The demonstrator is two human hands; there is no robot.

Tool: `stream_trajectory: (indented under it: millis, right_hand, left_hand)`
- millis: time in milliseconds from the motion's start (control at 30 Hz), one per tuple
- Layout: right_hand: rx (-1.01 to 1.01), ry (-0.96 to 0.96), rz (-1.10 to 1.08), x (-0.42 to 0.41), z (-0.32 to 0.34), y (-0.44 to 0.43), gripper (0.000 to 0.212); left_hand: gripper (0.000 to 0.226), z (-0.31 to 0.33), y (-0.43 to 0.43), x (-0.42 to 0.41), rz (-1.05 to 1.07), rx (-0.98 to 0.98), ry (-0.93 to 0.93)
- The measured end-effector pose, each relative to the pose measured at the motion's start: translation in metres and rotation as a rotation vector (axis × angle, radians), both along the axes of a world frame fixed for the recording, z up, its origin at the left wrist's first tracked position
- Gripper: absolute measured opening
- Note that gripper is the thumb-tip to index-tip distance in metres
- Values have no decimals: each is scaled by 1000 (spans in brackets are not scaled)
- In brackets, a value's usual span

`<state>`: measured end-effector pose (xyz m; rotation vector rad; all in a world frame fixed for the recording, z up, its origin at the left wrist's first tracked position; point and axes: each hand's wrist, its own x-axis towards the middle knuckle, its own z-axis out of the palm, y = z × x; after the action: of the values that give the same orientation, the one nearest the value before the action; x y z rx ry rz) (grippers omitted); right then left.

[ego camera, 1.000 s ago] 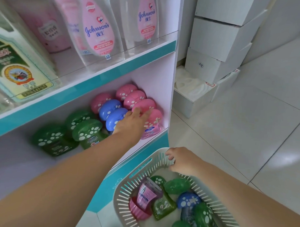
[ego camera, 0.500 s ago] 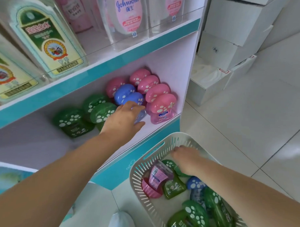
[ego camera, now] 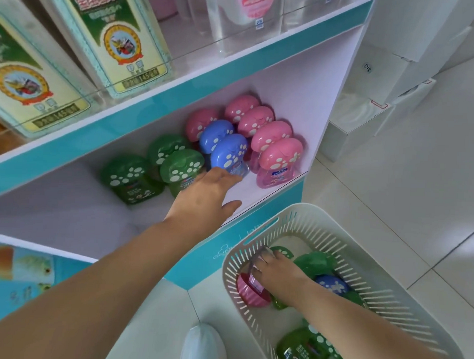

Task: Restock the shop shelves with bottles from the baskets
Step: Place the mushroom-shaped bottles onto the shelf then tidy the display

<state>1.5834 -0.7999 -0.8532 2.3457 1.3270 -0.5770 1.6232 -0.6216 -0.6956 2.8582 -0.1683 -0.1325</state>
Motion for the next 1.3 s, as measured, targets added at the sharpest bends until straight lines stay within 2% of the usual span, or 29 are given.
stream_trajectory:
  millis: [433, 700, 867, 967, 1167, 1300]
  right_hand:
    - [-51, 86, -68, 8, -29, 6, 76]
    - [-88, 13, -100, 13, -42, 6, 80]
    - [-107, 54, -280, 8, -47, -3, 81]
    - [-100, 80, -311, 5, -42, -10, 88]
    - [57, 184, -414, 4, -12, -16, 94]
    - [341, 508, -732, 17, 30, -36, 100]
  left_hand:
    - [46, -12, 5, 0, 7, -14, 57]
    - [47, -17, 11, -1, -1, -3, 71]
    - [47, -19, 11, -1, -16, 6, 74]
    - [46, -18, 10, -1, -15, 2, 75]
    - [46, -15, -2, 7, -63, -16, 68]
    - [45, -12, -12, 14, -114, -14, 90]
